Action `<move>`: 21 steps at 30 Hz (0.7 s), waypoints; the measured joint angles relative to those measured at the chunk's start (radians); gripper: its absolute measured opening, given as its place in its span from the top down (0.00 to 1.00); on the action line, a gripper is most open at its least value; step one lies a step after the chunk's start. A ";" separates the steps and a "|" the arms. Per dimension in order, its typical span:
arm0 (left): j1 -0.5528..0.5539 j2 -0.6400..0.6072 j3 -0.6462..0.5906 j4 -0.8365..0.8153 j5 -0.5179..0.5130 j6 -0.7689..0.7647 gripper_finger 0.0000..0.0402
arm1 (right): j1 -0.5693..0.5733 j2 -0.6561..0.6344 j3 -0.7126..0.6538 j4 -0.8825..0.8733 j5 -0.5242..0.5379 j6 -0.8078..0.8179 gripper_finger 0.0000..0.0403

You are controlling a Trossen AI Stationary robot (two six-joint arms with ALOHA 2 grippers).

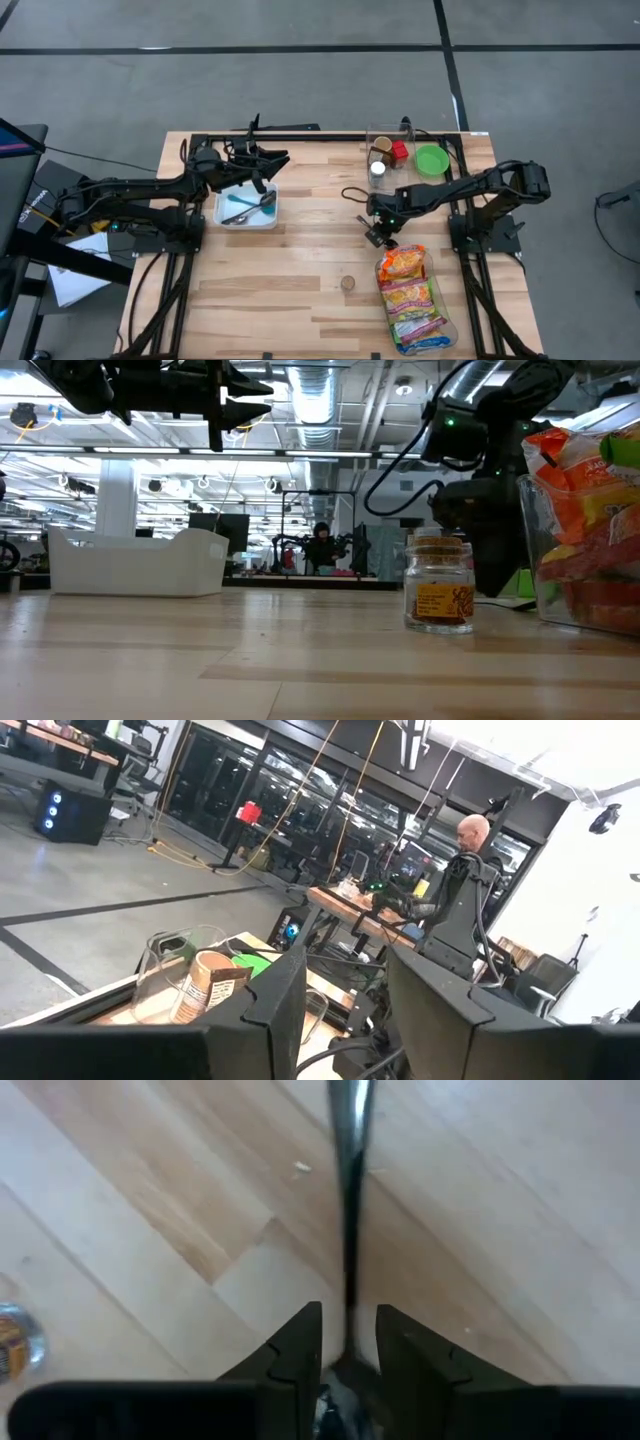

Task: Pick & Place Food Item
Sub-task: Put the black spoon into the white bin

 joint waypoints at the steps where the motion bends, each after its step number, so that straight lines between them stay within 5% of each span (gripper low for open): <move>1: 0.000 0.000 0.000 0.000 0.000 0.000 0.66 | -0.001 0.000 0.000 -0.004 0.007 -0.003 0.77; 21: 0.000 0.000 0.000 0.004 0.000 0.000 0.66 | 0.017 0.107 0.020 -0.023 -0.017 0.009 0.81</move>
